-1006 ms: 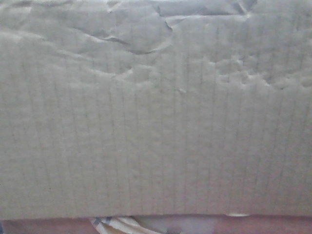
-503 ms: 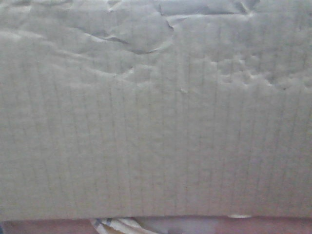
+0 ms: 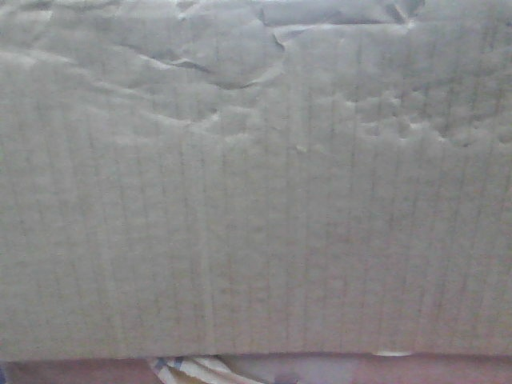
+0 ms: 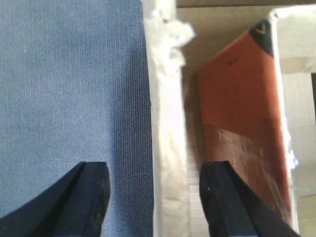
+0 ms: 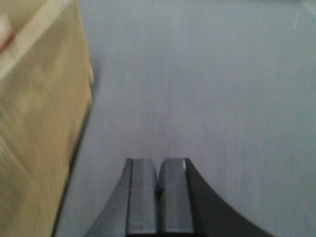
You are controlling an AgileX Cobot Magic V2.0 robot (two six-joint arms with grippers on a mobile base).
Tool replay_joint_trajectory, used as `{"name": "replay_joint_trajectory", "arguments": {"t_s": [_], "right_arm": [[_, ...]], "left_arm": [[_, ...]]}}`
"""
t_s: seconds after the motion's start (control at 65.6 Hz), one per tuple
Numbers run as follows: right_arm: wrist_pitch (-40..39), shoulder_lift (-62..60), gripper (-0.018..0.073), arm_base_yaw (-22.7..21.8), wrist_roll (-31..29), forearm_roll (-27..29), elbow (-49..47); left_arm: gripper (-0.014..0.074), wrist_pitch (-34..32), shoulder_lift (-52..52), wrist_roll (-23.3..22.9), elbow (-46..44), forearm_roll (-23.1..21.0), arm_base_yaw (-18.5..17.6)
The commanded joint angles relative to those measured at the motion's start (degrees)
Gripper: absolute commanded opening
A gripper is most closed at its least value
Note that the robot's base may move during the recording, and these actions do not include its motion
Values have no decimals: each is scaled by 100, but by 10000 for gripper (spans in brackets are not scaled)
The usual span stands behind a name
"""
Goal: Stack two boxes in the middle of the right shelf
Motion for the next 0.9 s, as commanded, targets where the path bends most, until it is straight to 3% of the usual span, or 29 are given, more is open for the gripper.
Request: {"name": "replay_joint_trajectory", "arguments": {"t_s": [0.0,0.152,0.366,0.594,0.884], "right_arm": [[668,643,-162,-14,28,6,-387],[669,1344,-162,-14,28,21,-655],[550,1842,-162,-14,36,662,-734],[1176,2645,-153,-14,506,667,-1638],[2005,3430,-140,219,1372,-302,-2935]], "left_arm": [[319,-22,-37,36,-7,-11,11],[319,-22,-37,36,-7,-11,11],[319,-22,-37,36,-7,-11,11],[319,-22,-37,36,-7,-11,11],[319,-22,-37,34,-7,-11,11]]}}
